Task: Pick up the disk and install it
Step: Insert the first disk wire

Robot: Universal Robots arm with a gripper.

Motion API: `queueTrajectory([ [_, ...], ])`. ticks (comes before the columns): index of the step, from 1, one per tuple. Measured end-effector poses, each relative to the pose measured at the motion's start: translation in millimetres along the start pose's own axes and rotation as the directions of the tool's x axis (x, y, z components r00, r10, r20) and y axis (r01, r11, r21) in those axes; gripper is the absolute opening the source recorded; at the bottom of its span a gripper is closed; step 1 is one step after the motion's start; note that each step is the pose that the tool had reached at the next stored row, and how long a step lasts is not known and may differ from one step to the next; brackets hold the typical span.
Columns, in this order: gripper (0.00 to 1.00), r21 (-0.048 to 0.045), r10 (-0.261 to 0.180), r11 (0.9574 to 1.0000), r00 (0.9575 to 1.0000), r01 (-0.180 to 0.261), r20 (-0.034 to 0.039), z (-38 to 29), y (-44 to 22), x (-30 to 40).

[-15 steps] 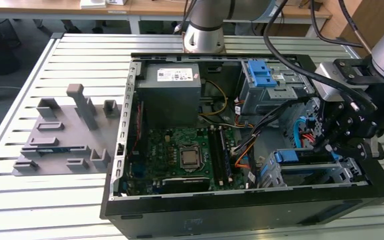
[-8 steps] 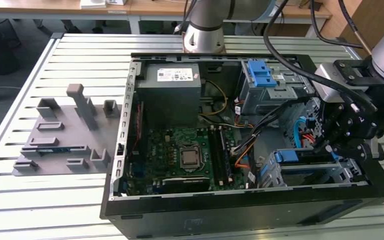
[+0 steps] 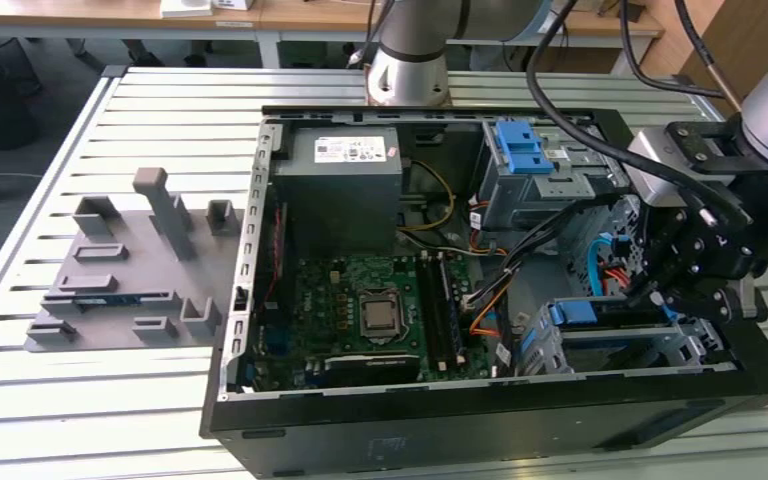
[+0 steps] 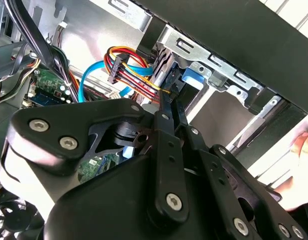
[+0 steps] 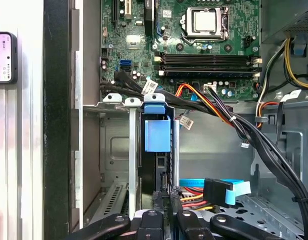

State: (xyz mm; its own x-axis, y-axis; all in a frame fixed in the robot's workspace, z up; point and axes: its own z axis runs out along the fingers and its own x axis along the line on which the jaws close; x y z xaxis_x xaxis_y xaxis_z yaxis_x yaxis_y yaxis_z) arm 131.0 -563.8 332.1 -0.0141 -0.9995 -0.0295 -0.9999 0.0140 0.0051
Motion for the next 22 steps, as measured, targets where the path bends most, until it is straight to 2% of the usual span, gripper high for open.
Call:
queueTrajectory([
  [7, 0.17, -0.0018, 0.000, 1.0000, 1.0000, 0.000, 0.0001, 2.9, 0.0, 0.3],
  [15, 0.18, -0.0020, 0.000, 1.0000, 1.0000, 0.000, 0.0000, 3.1, 0.0, 0.3],
  [17, 0.18, -0.0020, 0.000, 1.0000, 1.0000, 0.000, 0.0005, 2.0, 0.0, 0.3],
  [18, 0.24, -0.0020, 0.000, 1.0000, 1.0000, 0.000, 0.0004, 1.1, 0.0, 0.2],
  [22, 0.24, -0.0021, 0.000, 1.0000, 1.0000, 0.000, 0.0006, -3.6, 0.0, 0.1],
])
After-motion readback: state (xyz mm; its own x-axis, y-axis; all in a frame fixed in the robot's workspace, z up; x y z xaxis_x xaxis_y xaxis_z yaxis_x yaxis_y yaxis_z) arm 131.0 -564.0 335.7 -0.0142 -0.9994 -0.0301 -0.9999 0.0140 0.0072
